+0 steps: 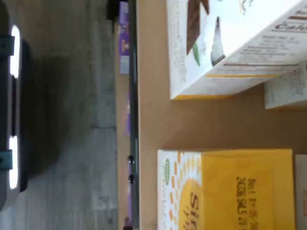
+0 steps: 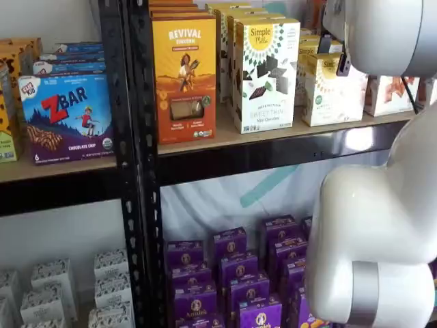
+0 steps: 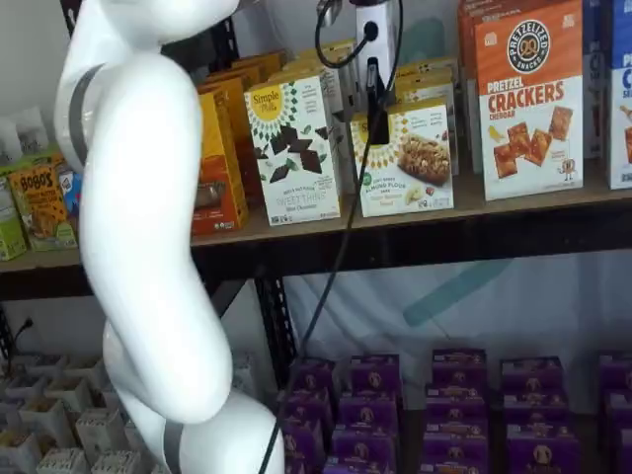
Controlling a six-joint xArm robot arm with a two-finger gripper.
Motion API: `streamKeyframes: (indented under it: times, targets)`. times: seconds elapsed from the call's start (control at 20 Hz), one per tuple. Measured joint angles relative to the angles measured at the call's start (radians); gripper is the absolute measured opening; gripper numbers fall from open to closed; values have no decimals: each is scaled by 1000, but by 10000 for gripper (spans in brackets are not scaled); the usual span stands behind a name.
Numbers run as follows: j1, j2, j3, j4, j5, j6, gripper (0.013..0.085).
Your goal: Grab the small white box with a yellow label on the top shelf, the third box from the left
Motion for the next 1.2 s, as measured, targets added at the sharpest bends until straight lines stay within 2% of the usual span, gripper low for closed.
streamKeyframes:
  times: [0.25, 0.4, 0.75, 0.85, 0.9, 0.95, 1.1, 1.15, 1.2]
  targets:
    - [24, 30, -26, -46, 41, 18, 850]
    - [39, 26, -3, -70, 27, 29, 850]
    - [50, 16, 37, -80, -2, 36, 850]
    - [48, 14, 41, -79, -8, 34, 770]
    - [47, 14, 42, -78, -9, 33, 770]
    - [44, 13, 44, -76, -12, 31, 730]
    - [40, 12, 46, -72, -15, 27, 690]
    - [39, 11, 47, -71, -16, 26, 650]
    - [38, 11, 47, -71, -15, 25, 650]
